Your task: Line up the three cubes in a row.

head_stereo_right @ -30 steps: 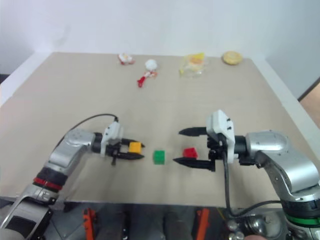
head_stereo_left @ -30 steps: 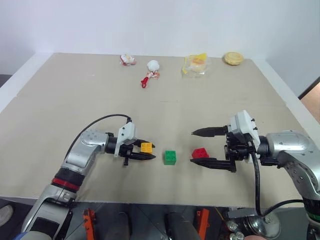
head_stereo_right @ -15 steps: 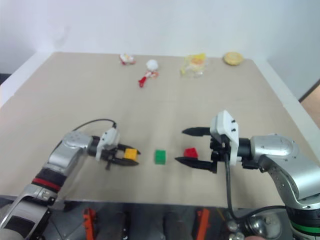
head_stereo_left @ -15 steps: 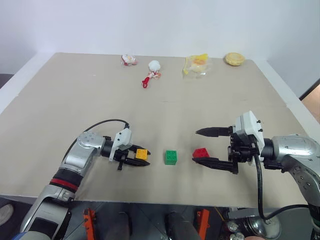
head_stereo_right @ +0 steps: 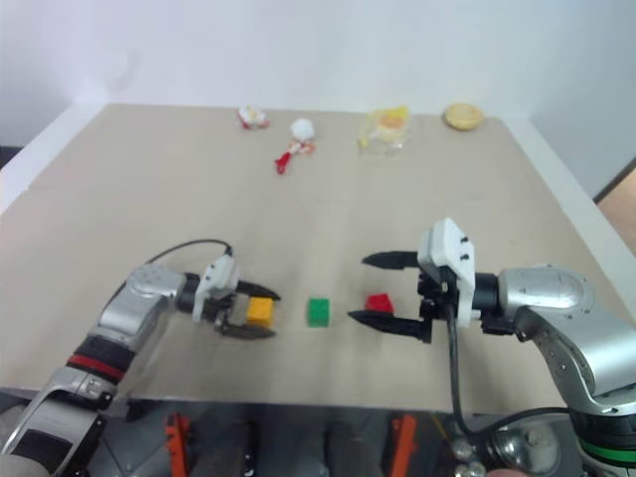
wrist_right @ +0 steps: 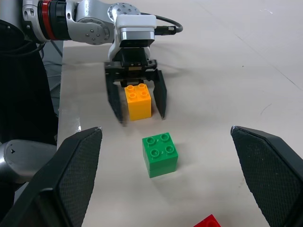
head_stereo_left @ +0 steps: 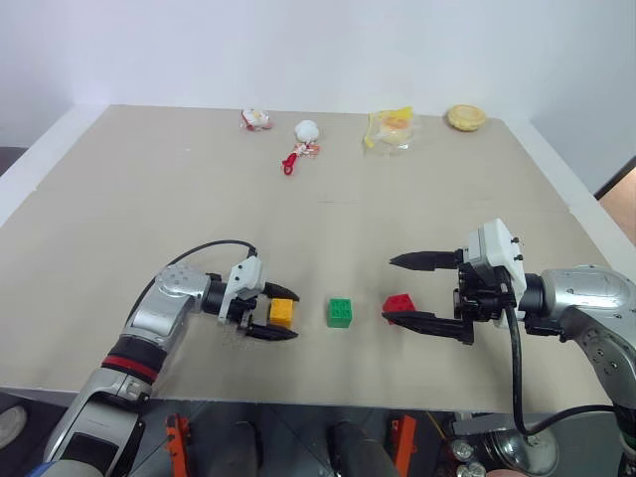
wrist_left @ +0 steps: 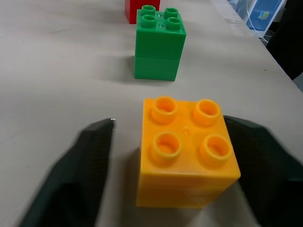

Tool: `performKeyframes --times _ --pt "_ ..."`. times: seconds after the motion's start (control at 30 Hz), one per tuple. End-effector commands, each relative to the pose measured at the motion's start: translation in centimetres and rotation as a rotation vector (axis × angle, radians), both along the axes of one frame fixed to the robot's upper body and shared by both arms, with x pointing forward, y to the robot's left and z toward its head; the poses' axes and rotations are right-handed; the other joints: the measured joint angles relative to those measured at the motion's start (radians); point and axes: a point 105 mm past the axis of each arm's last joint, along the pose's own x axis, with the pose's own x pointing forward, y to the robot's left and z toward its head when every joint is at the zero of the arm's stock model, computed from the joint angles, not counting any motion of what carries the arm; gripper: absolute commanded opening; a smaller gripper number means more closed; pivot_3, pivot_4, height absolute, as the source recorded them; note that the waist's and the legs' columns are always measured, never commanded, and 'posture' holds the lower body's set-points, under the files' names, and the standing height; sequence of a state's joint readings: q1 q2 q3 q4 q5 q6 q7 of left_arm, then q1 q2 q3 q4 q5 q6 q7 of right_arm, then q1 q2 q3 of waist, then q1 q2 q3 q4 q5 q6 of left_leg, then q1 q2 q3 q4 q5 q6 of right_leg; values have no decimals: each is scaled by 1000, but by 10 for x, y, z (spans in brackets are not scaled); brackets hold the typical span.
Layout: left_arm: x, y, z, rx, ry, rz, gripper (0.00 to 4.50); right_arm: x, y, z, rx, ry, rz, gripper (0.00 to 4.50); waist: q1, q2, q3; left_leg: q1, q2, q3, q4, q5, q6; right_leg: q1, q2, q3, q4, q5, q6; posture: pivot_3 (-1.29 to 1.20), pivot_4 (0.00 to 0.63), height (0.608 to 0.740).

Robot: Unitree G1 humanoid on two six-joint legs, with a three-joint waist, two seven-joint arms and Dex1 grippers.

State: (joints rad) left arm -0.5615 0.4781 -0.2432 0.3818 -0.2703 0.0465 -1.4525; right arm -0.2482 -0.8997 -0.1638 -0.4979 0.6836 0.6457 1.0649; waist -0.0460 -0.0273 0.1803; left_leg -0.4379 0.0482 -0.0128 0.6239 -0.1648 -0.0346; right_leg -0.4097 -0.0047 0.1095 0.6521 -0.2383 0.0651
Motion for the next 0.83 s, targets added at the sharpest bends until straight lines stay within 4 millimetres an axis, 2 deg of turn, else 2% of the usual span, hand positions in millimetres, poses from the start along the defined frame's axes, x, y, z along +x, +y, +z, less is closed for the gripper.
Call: performKeyframes --times 0.03,0.13,0.23,0.3,0.4,0.5,0.57,0.63,0.73,0.83 --pt "0 -3 26 -89 -29 -21 4448 -3 0 11 -3 -49 13 4500 0 0 0 0 0 0 0 0 0 0 0 0 0 0 0 0 150 740" --pt "1 -7 50 -170 -33 -3 4448 -4 0 12 12 -43 11 4500 0 0 0 0 0 0 0 0 0 0 0 0 0 0 0 0 150 740" --pt "21 -4 94 -347 -39 187 4448 -5 -2 18 81 -41 -15 4500 0 0 0 0 0 0 0 0 0 0 0 0 0 0 1 0 150 740" --pt "40 7 114 -435 -68 395 4448 3 -7 26 167 -77 -104 4500 0 0 0 0 0 -2 2 0 0 1 0 -1 1 1 2 0 150 740" --pt "62 31 126 -524 -139 716 4448 24 -19 38 318 -148 -300 4500 -2 0 0 1 0 -3 2 0 0 2 1 -1 1 3 6 0 150 740" --pt "76 63 119 -576 -217 1050 4448 48 -32 35 441 -173 -517 4500 -2 0 0 2 0 -3 2 0 0 3 1 -1 1 4 6 0 150 740" --pt "77 79 104 -526 -315 1214 4448 65 -45 23 522 -182 -682 4500 -1 0 -1 2 0 -3 1 0 0 3 2 -1 1 4 5 0 150 740" --pt "77 91 90 -548 -297 1334 4448 79 -56 4 546 -181 -821 4500 0 0 -1 2 0 -3 1 1 0 2 2 0 2 5 5 0 150 740" --pt "76 99 61 -465 -334 1448 4448 95 -78 -27 569 -177 -1028 4500 4 -1 -1 1 -1 -3 1 1 0 2 1 0 1 5 5 0 150 740" --pt "76 103 53 -479 -323 1517 4448 106 -85 -40 570 -195 -1145 4500 4 0 -1 1 -2 -2 1 1 -1 2 0 1 1 6 6 0 150 740"
